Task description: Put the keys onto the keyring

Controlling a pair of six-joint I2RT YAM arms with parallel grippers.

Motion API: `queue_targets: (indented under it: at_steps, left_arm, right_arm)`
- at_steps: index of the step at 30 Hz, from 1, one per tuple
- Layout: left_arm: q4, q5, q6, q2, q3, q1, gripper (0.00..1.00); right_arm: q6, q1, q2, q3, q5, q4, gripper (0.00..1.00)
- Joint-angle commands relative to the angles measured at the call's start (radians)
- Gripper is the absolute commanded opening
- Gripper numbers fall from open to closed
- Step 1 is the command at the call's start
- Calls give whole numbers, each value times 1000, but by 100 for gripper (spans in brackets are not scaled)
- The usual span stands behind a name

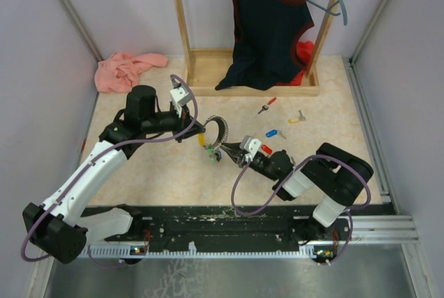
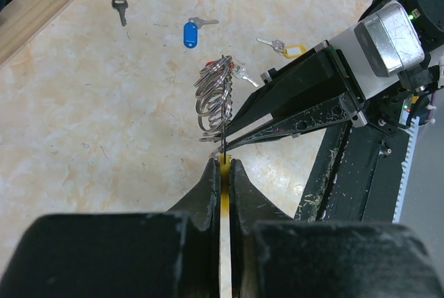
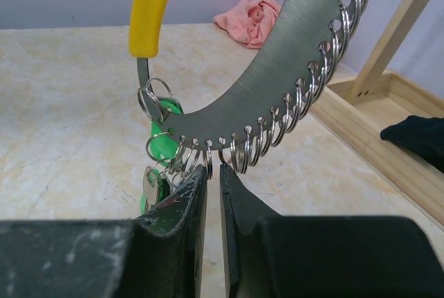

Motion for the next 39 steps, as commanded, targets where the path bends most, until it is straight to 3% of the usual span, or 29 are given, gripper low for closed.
queue_targets:
  at_steps: [1,6,10,18,25,35,39]
  left_arm:
    - [50,27,-2,-23,0,-10,1]
    - [59,18,-10,-23,0,-14,1]
    - [63,-3,-24,-23,0,-17,1]
    - [84,-106,-102,-40,-31,-17,1]
    - [165,-198,-247,-86,-147,-17,1]
    - [363,-323,-505,-178,-421,-16,14]
    - [452,-378,-601,-205,-544,-17,29]
  right_arm:
    - [-6,15,5,3,-4,88,13]
    - [-6,17,5,3,-5,87,10]
    - [-6,16,6,-2,-4,84,0]
    - [-8,16,-26,-29,13,72,0]
    - [-13,16,-84,-50,29,18,0]
    - [-35,16,-214,-23,19,-201,0]
    - [-61,16,-258,9,-23,-357,0]
